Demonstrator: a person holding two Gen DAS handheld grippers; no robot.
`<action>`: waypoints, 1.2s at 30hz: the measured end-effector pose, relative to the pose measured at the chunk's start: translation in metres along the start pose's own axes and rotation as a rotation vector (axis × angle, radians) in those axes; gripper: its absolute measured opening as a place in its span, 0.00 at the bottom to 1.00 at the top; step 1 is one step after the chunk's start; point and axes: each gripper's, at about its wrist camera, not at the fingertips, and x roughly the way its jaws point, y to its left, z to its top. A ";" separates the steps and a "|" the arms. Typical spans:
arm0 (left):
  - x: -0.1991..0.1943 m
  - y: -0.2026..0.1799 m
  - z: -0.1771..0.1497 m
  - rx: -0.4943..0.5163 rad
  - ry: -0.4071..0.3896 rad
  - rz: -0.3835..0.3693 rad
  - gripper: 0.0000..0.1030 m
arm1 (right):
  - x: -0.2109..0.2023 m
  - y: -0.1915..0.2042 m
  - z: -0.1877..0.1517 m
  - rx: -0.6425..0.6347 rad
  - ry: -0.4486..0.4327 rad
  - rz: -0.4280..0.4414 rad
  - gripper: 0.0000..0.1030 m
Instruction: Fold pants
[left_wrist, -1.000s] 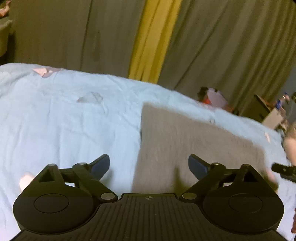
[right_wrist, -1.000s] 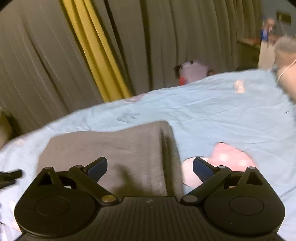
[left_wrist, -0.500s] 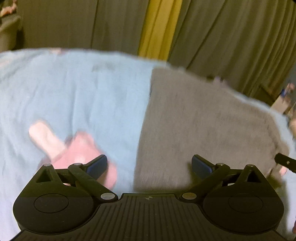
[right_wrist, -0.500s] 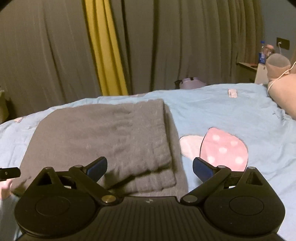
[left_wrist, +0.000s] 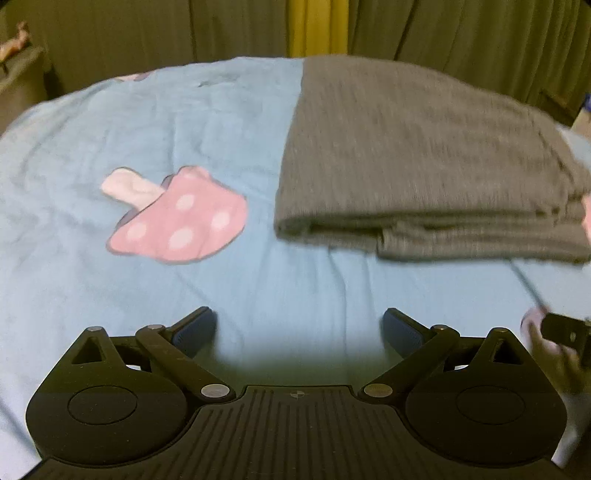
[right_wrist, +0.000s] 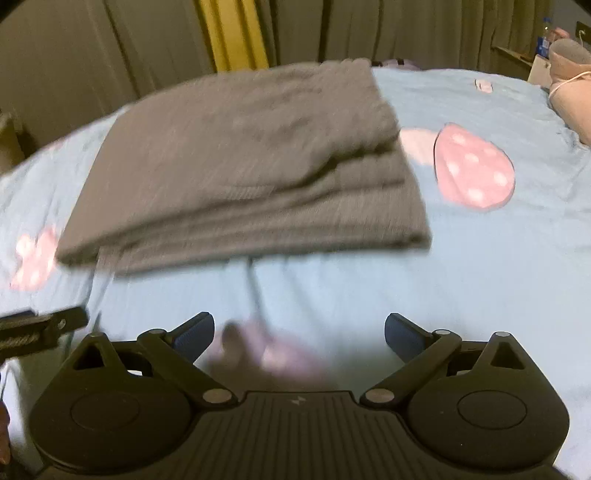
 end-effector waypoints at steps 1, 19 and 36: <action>-0.005 -0.001 -0.005 0.006 0.002 0.007 0.98 | -0.005 0.008 -0.007 -0.038 0.001 -0.033 0.96; -0.111 -0.019 -0.033 -0.016 -0.155 0.012 0.99 | -0.097 -0.015 -0.027 0.076 -0.194 -0.045 0.96; -0.090 -0.034 -0.002 0.143 -0.070 0.034 0.99 | -0.074 0.001 -0.011 -0.040 -0.135 -0.059 0.96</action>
